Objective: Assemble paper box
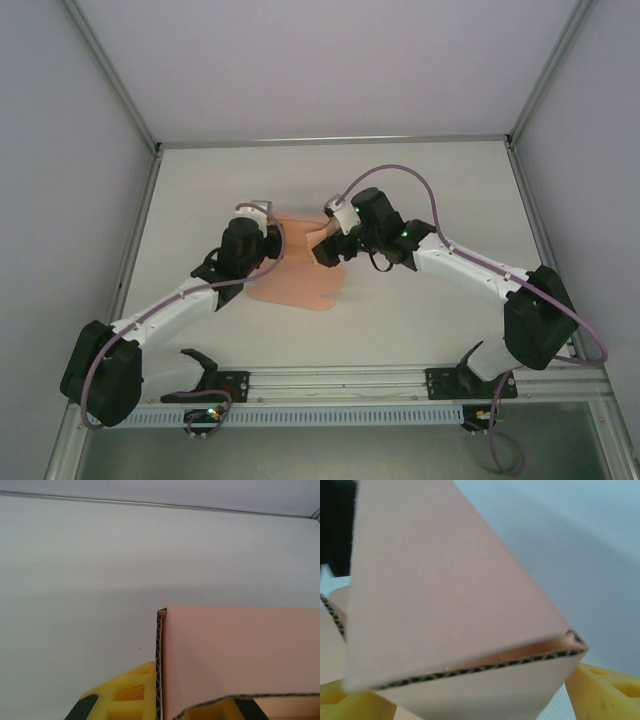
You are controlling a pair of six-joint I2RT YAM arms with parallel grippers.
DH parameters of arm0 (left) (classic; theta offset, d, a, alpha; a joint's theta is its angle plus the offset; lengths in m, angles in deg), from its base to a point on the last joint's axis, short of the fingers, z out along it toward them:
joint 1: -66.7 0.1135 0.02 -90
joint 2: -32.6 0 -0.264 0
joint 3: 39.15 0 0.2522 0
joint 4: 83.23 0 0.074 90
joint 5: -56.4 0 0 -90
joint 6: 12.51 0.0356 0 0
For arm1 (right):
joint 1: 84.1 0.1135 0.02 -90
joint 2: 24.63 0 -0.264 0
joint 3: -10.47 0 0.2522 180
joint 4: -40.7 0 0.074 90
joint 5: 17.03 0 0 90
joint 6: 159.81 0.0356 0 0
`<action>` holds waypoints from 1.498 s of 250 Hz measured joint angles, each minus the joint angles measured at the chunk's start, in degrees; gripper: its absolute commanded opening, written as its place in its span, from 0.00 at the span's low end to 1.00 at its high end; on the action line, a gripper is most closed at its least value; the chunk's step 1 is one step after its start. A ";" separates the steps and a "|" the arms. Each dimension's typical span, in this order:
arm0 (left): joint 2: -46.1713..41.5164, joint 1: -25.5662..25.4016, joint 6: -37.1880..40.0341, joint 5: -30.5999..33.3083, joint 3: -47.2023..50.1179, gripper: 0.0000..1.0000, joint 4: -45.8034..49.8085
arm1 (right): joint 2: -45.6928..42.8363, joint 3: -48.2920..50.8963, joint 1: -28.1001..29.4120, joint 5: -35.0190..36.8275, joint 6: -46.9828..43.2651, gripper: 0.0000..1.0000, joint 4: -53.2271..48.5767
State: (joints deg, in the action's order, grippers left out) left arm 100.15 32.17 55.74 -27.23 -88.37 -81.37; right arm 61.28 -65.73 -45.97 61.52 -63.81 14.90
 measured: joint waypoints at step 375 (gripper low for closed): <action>5.75 -6.03 0.79 8.98 -7.69 0.00 5.14 | 3.19 3.23 0.50 26.18 6.86 0.55 8.26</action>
State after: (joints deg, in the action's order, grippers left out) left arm 105.90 26.14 56.52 -18.24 -96.07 -76.24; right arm 64.47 -62.49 -45.47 87.71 -56.94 23.16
